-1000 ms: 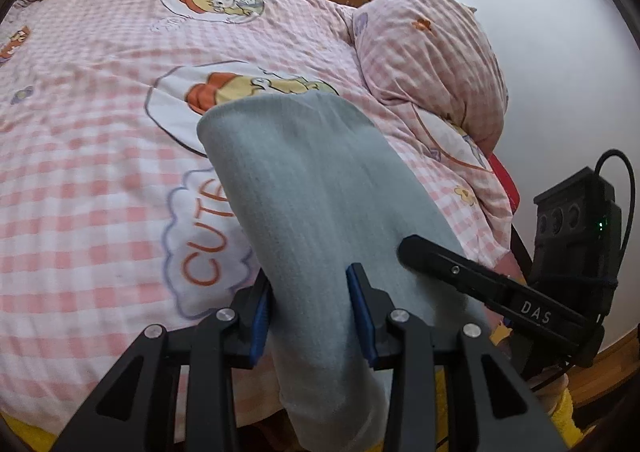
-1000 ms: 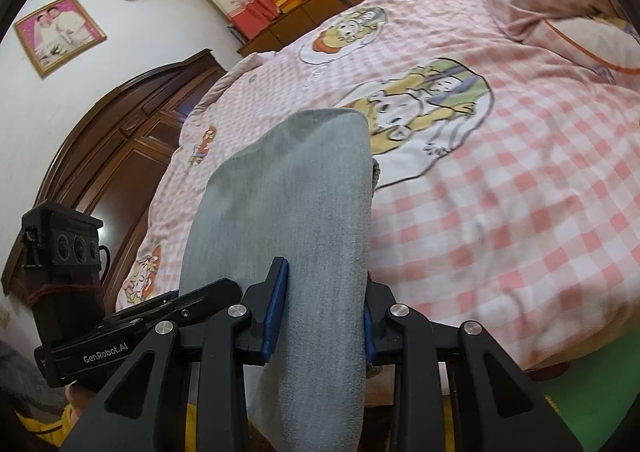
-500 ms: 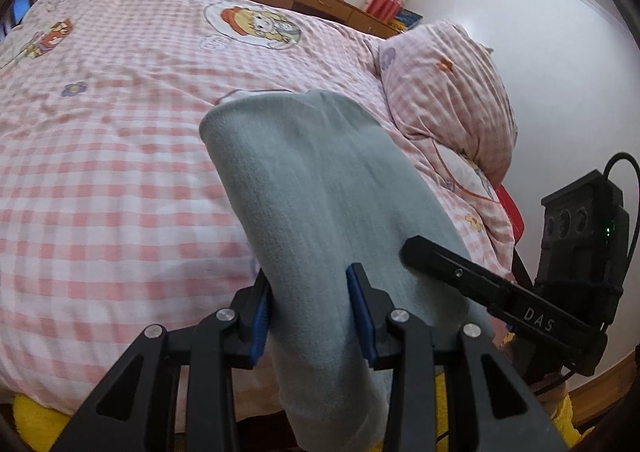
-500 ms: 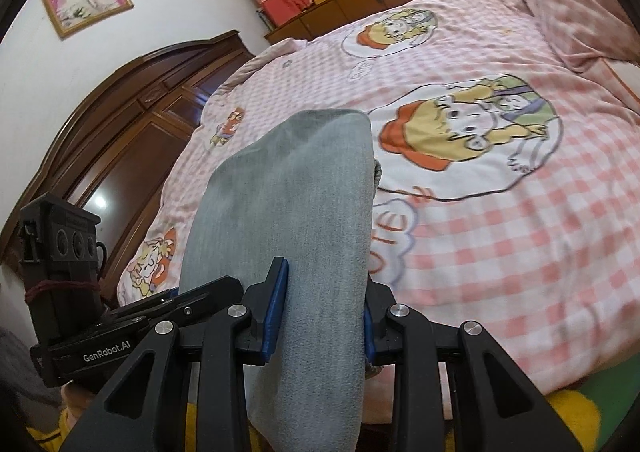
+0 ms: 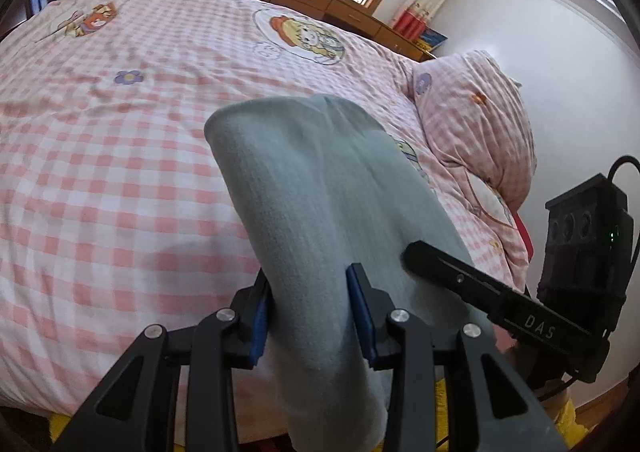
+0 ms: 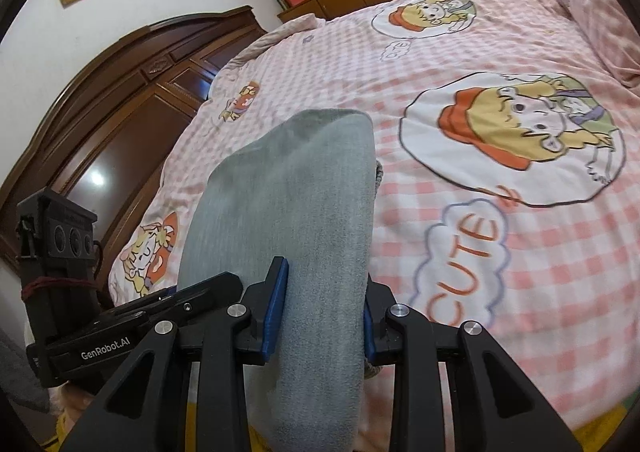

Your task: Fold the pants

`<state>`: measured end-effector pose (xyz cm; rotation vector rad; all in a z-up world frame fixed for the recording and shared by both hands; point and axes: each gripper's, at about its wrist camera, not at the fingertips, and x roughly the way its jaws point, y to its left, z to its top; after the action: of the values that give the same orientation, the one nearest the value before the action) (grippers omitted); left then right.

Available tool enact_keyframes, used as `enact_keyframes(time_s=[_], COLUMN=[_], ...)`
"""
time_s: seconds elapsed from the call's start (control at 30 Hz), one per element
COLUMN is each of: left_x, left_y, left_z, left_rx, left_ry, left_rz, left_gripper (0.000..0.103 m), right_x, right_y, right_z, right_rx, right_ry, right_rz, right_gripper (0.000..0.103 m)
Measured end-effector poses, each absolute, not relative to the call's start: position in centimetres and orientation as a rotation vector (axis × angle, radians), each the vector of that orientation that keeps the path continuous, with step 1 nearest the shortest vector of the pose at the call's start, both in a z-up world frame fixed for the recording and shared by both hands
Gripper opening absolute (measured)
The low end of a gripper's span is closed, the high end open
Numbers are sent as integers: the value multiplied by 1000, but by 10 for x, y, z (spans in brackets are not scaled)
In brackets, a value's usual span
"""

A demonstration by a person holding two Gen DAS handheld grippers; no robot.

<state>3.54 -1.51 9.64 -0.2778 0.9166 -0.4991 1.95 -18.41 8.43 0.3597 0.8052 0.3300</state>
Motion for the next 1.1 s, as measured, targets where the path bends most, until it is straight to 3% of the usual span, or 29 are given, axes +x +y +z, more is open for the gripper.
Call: enact_keyframes(time_s=[0.8, 1.1], left_x=[99, 98], left_y=[70, 71], left_z=[28, 24], left_rx=[-344, -359], left_ry=[940, 938], left_rz=[-414, -408], left_gripper=[38, 43], right_x=[89, 82], right_y=[-134, -138], right_z=[18, 36], right_rx=[324, 321], right_ry=[885, 882], right_rz=[342, 331], right_gripper=[35, 35])
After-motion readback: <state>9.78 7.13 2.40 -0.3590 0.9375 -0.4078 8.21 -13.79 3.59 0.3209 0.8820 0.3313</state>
